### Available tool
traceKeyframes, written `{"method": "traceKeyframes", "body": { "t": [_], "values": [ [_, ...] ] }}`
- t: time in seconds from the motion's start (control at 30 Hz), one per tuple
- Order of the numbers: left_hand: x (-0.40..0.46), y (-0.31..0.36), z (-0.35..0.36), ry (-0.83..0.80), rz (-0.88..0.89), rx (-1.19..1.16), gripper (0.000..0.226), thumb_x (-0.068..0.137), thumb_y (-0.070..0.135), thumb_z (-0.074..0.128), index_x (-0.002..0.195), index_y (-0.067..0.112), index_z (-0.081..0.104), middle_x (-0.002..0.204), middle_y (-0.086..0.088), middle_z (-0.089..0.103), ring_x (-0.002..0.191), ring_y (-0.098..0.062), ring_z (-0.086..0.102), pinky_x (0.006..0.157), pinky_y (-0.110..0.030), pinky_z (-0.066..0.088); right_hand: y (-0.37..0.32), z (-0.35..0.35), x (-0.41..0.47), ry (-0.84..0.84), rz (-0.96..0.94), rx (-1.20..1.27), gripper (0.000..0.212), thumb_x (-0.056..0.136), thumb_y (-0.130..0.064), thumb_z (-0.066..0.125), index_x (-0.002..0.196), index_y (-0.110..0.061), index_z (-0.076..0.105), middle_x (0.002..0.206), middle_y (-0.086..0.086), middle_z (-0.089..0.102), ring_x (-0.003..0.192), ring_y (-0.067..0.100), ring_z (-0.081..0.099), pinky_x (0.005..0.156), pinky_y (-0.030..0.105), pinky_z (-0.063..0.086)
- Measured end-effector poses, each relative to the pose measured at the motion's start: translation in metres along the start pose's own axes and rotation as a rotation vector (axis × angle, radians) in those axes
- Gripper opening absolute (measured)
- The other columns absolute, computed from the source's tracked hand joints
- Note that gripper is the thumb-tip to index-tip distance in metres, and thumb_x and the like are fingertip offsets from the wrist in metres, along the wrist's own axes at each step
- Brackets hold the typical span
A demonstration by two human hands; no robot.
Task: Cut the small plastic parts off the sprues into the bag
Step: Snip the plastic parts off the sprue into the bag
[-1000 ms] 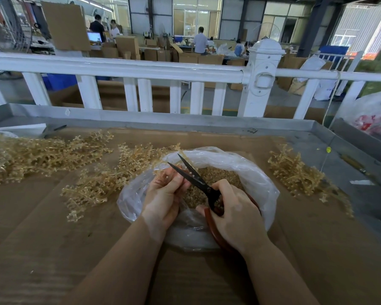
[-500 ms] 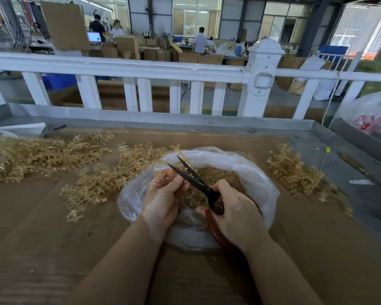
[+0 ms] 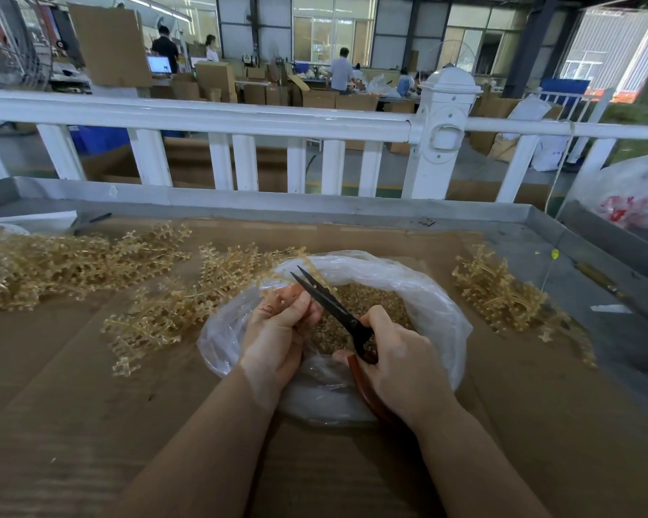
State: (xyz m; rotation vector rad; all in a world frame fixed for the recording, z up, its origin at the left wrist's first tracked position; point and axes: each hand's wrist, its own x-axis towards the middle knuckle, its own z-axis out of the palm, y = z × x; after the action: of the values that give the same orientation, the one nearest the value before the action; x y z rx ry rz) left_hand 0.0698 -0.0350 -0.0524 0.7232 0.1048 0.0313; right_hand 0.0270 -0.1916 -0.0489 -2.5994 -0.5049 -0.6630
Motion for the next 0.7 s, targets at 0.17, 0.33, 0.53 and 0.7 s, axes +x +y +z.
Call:
{"method": "traceKeyframes", "body": {
  "t": [0.17,0.33,0.53,0.7],
  "values": [
    [-0.0008,0.002,0.0029,0.02,-0.004,-0.002,0.019,0.082,-0.007,0.055,0.072,0.008,0.059,0.06,-0.002,0.062,0.052,-0.01,0.062,0.052,-0.018,0.054,-0.0011,-0.0012,-0.0011,-0.006,-0.005,-0.011,0.046,0.082,-0.052,0.064,0.107,-0.014,0.057,0.083,-0.005,0.069,0.069,0.008,0.063,0.059,0.01,0.037],
    [-0.0027,0.0049,0.0058,0.014,-0.032,-0.044,0.019,0.088,-0.005,0.052,0.074,0.007,0.058,0.066,-0.004,0.063,0.053,-0.009,0.059,0.051,-0.017,0.052,-0.0031,-0.0043,0.0002,0.14,0.059,0.146,0.048,0.077,-0.064,0.05,0.089,-0.018,0.053,0.076,-0.009,0.064,0.063,0.001,0.054,0.054,0.002,0.033],
    [-0.0033,0.0055,0.0064,0.002,-0.065,-0.04,0.017,0.091,-0.003,0.049,0.078,0.006,0.055,0.063,-0.001,0.063,0.052,-0.007,0.058,0.052,-0.015,0.051,-0.0019,-0.0024,-0.0005,0.158,0.037,0.143,0.048,0.078,-0.064,0.051,0.09,-0.019,0.056,0.077,-0.009,0.064,0.065,0.003,0.057,0.055,0.012,0.046],
    [-0.0037,0.0054,0.0067,0.057,-0.061,-0.031,0.022,0.09,-0.004,0.051,0.073,0.008,0.057,0.061,-0.002,0.062,0.049,-0.008,0.058,0.05,-0.016,0.052,-0.0015,-0.0017,-0.0022,0.066,0.009,0.07,0.039,0.079,-0.055,0.063,0.098,-0.02,0.057,0.083,-0.009,0.064,0.074,0.005,0.058,0.064,0.012,0.041]
  ]
}}
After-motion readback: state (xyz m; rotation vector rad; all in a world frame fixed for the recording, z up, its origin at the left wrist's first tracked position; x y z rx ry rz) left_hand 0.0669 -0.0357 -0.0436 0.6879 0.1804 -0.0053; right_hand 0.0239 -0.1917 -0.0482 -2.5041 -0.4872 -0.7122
